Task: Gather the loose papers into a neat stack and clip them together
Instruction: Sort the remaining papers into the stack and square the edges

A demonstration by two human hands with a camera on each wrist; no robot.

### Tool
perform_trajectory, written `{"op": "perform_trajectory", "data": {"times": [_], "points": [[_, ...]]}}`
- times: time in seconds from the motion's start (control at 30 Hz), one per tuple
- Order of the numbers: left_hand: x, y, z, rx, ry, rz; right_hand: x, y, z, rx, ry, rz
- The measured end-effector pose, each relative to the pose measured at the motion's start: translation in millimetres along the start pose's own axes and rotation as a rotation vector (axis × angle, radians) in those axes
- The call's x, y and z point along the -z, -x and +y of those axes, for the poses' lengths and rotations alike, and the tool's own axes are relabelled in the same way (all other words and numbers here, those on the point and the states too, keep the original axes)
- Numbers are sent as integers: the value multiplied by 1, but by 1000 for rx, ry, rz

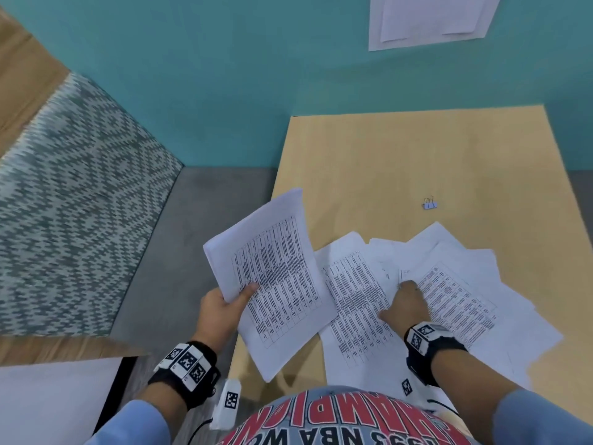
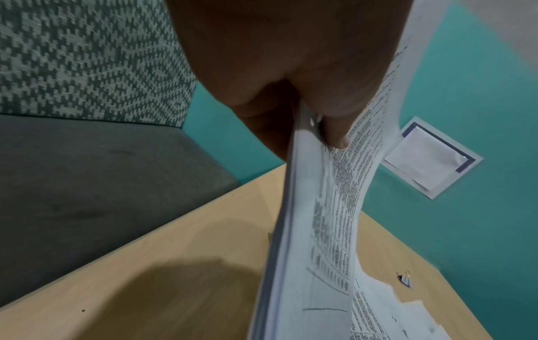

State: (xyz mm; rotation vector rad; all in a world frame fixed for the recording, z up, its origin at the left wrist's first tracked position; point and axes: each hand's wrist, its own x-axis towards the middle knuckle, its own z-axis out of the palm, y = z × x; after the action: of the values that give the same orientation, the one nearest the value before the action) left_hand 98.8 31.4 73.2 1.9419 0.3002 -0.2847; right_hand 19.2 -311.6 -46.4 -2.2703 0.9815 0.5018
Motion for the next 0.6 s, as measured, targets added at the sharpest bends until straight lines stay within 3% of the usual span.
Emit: {"op": "perform_trajectory", "data": {"times": [0.13,0.23,0.3,0.37,0.43,0.5,0.6], "points": [[-5,4,4,15,38,-23,-6,8,13,106,-26,-130],[-4,2,5,9,17,-68,7,25,39,105,-155,-126],[-7,3,8,2,11,-79,20,35,70,48,-234,-35],[-13,7,10,4,36,-83,40,41,106,-15,-160,126],[-20,12,7,9,62,-100,61,48,141,-196,-47,256],[-26,17,6,12,57,-118,74,55,166,-372,-68,277],[-36,21,8,-10,-32,-135,76,57,176,-452,-108,244]]}}
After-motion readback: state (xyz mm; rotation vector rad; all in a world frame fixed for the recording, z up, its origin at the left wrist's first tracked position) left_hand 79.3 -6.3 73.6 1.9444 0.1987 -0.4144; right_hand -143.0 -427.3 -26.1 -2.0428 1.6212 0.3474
